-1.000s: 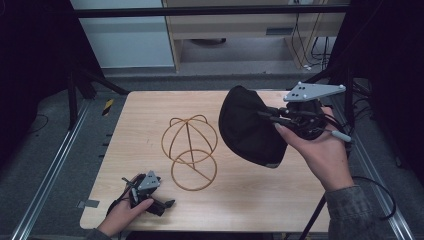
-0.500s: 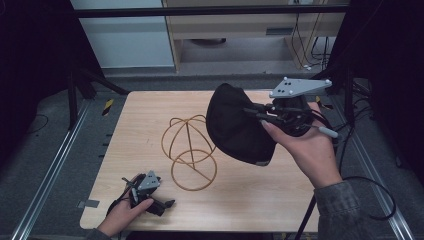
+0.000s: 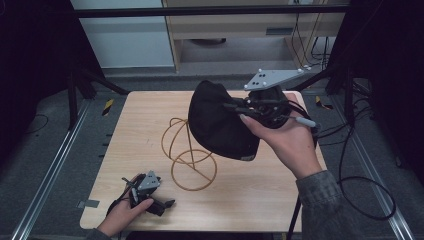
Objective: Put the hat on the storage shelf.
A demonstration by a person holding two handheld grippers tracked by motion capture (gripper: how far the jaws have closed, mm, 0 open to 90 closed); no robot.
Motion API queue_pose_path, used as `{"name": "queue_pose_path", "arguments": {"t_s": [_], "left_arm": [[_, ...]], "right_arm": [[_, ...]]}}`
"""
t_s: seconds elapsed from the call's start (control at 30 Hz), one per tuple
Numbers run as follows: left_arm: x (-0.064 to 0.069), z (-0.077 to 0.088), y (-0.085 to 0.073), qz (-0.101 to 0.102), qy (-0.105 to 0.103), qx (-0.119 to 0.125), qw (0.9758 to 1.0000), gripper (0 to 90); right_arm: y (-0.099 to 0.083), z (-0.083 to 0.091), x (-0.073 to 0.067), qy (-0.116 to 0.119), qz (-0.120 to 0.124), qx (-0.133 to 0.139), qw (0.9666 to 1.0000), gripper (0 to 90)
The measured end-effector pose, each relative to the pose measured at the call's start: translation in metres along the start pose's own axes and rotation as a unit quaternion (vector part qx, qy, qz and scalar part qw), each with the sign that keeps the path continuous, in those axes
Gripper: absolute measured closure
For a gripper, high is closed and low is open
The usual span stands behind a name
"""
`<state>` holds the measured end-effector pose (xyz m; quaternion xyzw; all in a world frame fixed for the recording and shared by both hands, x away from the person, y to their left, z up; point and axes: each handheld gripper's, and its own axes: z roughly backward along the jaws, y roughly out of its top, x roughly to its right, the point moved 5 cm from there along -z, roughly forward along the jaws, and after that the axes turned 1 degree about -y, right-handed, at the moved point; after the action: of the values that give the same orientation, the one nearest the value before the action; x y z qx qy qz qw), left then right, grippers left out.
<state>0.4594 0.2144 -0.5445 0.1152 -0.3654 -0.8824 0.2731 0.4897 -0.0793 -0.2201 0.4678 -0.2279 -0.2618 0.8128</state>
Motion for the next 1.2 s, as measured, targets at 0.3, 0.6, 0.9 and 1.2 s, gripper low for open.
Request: {"name": "queue_pose_path", "arguments": {"t_s": [0.3, 0.6, 0.9, 1.2], "left_arm": [[0.000, 0.000, 0.000, 0.000, 0.000, 0.000, 1.0000, 0.0], [0.000, 0.000, 0.000, 0.000, 0.000, 0.000, 1.0000, 0.0], [0.000, 0.000, 0.000, 0.000, 0.000, 0.000, 1.0000, 0.0], [0.000, 0.000, 0.000, 0.002, -0.001, 0.001, 1.0000, 0.0]], "right_arm": [[0.018, -0.016, -0.009, 0.011, 0.016, -0.009, 0.9998, 77.1], [0.034, -0.033, -0.021, 0.025, 0.033, -0.025, 0.9988, 77.1], [0.046, -0.053, -0.033, 0.039, 0.046, -0.042, 0.9973, 76.9], [0.053, -0.074, -0.043, 0.047, 0.056, -0.076, 0.9945, 76.7]]}}
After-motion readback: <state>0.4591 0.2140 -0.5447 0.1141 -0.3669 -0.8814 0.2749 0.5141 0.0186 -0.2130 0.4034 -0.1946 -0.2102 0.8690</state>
